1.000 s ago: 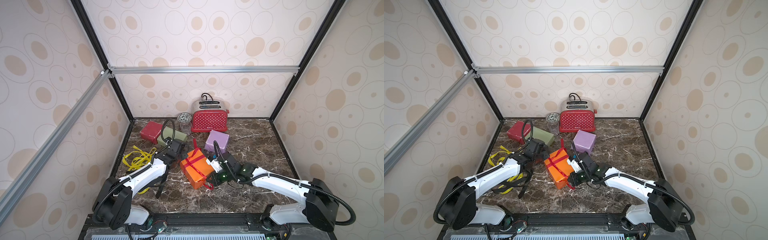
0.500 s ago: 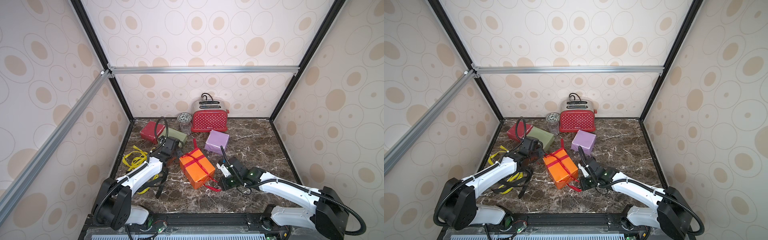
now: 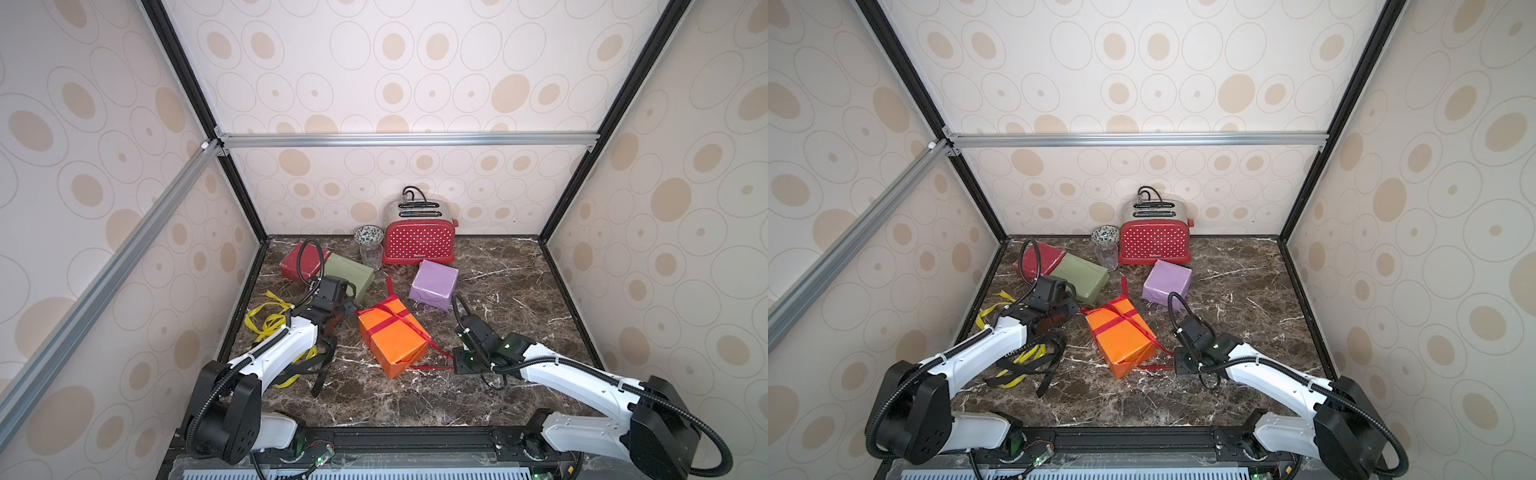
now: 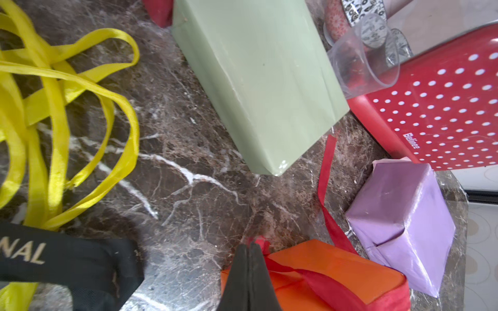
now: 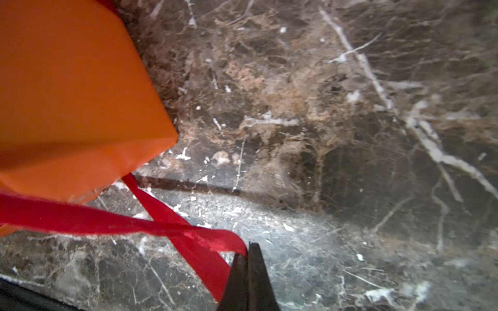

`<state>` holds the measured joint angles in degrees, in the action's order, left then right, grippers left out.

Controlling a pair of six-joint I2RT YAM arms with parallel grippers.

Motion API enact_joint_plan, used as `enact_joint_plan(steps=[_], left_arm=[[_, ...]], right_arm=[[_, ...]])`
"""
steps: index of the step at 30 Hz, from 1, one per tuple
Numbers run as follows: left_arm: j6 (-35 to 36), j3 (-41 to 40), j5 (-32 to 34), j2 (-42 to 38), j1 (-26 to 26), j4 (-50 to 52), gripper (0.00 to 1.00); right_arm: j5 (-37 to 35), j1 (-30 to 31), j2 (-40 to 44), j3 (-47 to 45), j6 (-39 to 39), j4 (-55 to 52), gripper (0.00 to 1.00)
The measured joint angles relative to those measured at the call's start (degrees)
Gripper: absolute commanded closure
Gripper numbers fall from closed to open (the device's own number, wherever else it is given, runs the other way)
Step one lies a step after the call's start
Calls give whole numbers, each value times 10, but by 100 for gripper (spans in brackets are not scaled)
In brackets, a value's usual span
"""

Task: Untie the ribbon bows on the gift boxes
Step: Untie the ribbon from the gift box.

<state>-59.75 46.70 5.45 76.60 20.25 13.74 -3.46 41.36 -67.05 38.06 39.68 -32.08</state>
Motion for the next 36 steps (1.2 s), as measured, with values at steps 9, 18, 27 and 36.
enact_joint_plan(steps=[9, 18, 27, 36], left_arm=[[-5, -30, 0, -19, -6, -9, 100], [-11, -60, 8, -19, -6, -12, 98], [-5, -76, 32, -32, -8, -6, 98], [7, -84, 54, -39, -16, 15, 88]], right_arm=[[-1, -19, 0, -12, 28, 2, 100], [11, -19, -50, -12, 36, 5, 99], [18, -21, -81, -12, 51, 15, 98], [24, -24, -97, -12, 65, 21, 89]])
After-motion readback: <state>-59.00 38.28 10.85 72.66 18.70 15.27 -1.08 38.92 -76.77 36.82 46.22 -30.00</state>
